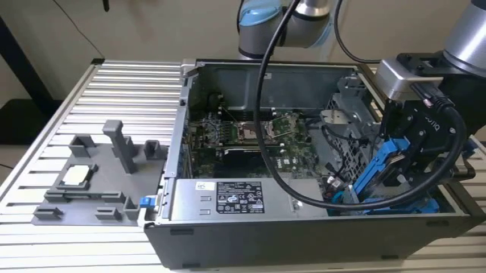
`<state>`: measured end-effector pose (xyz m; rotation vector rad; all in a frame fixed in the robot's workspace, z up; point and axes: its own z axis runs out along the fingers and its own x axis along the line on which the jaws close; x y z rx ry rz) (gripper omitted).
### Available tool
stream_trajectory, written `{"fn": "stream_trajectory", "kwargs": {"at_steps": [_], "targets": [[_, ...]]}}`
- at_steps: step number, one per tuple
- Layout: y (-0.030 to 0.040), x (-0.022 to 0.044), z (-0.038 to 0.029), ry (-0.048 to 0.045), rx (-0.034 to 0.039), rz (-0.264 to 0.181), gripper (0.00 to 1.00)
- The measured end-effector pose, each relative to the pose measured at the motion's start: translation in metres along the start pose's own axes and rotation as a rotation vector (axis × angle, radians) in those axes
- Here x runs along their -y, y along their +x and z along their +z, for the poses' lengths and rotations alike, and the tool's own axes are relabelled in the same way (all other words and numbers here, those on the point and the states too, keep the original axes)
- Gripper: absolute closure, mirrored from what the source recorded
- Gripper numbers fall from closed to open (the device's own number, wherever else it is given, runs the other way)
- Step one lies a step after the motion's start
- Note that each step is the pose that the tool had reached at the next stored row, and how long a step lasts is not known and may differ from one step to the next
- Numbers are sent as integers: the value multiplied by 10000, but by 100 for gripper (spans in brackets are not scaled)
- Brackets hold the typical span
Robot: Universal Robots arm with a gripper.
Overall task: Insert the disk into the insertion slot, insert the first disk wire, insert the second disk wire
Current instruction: 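Insert the disk into the insertion slot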
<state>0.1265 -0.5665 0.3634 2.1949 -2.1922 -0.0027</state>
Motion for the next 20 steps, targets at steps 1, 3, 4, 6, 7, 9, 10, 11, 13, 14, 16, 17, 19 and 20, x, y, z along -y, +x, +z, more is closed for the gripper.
{"fn": "stream_trajectory", "kwargs": {"at_steps": [1, 3, 4, 6, 7, 9, 10, 11, 13, 14, 16, 17, 19, 20], "targets": [[0, 0, 3, 0, 0, 0, 67], [0, 0, 2, 0, 7, 0, 67], [0, 0, 3, 0, 13, 0, 67], [0, 0, 3, 0, 21, 0, 67], [0, 0, 3, 0, 26, -1, 67], [0, 0, 2, -1, 32, -1, 66], [0, 0, 3, 0, 37, -1, 60], [0, 0, 3, 0, 41, -1, 60], [0, 0, 3, 0, 51, -2, 54], [0, 0, 4, 0, 56, -1, 47], [-1, 0, 4, 0, 47, -1, 47], [-1, 0, -1, -1, 42, -1, 47], [0, -2, -52, -4, 44, 0, 47], [1, -3, -97, -5, 42, 0, 47]]}}
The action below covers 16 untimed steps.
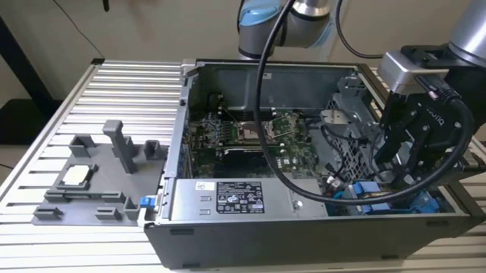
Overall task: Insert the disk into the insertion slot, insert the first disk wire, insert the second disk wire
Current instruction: 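Insert the disk into the insertion slot, then insert the first disk wire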
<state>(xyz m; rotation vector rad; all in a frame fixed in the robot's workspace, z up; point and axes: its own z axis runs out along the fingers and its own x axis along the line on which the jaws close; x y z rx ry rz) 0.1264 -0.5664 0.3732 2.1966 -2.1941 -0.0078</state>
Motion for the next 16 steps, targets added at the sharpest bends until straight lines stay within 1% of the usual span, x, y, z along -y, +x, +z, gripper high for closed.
{"fn": "stream_trajectory", "kwargs": {"at_steps": [4, 5, 9, 10, 11, 13, 14, 15, 16], "targets": [[4, -5, -181, -1, 1, -1, 47], [4, -6, -206, 0, 0, -1, 47], [5, -2, -206, 2, 9, -3, 47], [5, 2, -207, 2, 42, -4, 47], [5, 8, -208, 2, 148, -6, 47], [6, 28, -207, 2, 510, -16, 47], [6, 40, -207, 2, 707, -22, 47], [7, 55, -208, 3, 883, -27, 47], [9, 74, -208, 2, 1025, -31, 47]]}}
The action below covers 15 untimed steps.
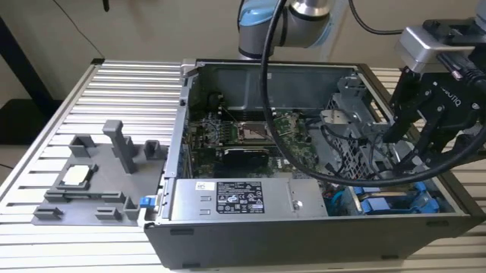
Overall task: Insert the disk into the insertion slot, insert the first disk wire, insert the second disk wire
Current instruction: 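Insert the first disk wire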
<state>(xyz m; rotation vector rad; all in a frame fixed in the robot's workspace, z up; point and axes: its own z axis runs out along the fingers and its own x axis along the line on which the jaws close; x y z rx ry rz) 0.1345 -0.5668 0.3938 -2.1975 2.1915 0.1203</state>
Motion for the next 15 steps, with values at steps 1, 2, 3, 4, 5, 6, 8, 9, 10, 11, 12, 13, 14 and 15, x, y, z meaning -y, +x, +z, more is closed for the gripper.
{"fn": "stream_trajectory", "kwargs": {"at_steps": [1, 2, 3, 4, 5, 6, 8, 9, 10, 11, 12, 13, 14, 15], "targets": [[0, 27, 0, -19, 27, 1, 47], [0, 64, -1, -64, 28, 4, 47], [1, 106, -2, -109, 29, 8, 47], [1, 152, -3, -143, 32, 11, 47], [1, 197, -6, -168, 33, 13, 47], [1, 239, -6, -186, 40, 14, 47], [1, 320, -9, -210, 63, 14, 47], [1, 362, -10, -223, 82, 13, 47], [1, 400, -11, -234, 97, 13, 47], [1, 437, -13, -246, 111, 12, 47], [1, 471, -13, -258, 123, 10, 47], [1, 501, -14, -272, 131, 7, 47], [2, 530, -13, -287, 140, -1, 47], [1, 558, -13, -301, 145, -8, 47]]}}
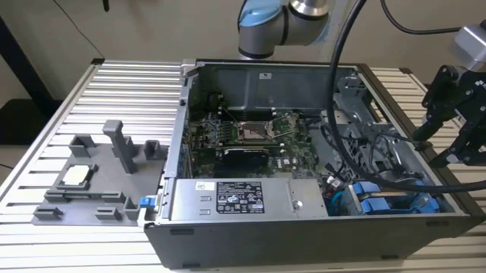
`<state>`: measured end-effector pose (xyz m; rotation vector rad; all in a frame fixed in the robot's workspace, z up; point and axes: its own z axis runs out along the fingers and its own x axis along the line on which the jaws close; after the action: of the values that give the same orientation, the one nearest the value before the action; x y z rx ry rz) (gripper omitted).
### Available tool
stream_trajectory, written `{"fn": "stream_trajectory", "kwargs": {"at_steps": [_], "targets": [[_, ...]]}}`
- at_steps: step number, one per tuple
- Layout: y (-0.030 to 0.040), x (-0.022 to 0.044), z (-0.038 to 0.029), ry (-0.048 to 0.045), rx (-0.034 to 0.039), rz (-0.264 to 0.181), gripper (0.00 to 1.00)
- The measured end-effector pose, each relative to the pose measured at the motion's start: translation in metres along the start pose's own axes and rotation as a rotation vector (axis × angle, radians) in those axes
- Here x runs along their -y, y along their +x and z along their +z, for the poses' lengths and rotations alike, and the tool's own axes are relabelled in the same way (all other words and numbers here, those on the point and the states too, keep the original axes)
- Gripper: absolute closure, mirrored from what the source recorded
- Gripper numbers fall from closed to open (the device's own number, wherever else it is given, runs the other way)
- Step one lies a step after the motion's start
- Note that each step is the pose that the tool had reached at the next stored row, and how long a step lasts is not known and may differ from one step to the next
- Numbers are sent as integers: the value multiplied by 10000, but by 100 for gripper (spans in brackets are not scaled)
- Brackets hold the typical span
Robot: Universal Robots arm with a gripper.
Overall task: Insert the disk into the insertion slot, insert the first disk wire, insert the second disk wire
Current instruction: 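Insert the first disk wire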
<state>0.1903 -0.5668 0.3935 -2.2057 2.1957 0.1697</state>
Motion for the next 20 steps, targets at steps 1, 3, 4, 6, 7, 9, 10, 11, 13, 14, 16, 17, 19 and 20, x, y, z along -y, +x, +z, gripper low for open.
{"fn": "stream_trajectory", "kwargs": {"at_steps": [1, 3, 4, 6, 7, 9, 10, 11, 13, 14, 16, 17, 19, 20], "targets": [[0, 34, -1, -10, 8, -7, 47], [1, 100, 2, -34, 52, -18, 47], [1, 128, 2, -48, 76, -21, 47], [2, 168, 4, -108, 126, -22, 47], [1, 184, 6, -145, 147, -23, 47], [-1, 205, 9, -220, 173, -28, 47], [-3, 214, 11, -259, 183, -28, 47], [-9, 216, 15, -291, 188, -27, 47], [-21, 216, 28, -326, 197, -23, 47], [-28, 217, 35, -337, 200, -23, 47], [-43, 218, 53, -353, 207, -21, 47], [-50, 219, 61, -366, 209, -20, 47], [-72, 220, 74, -421, 209, -16, 47], [-75, 220, 77, -450, 210, -12, 47]]}}
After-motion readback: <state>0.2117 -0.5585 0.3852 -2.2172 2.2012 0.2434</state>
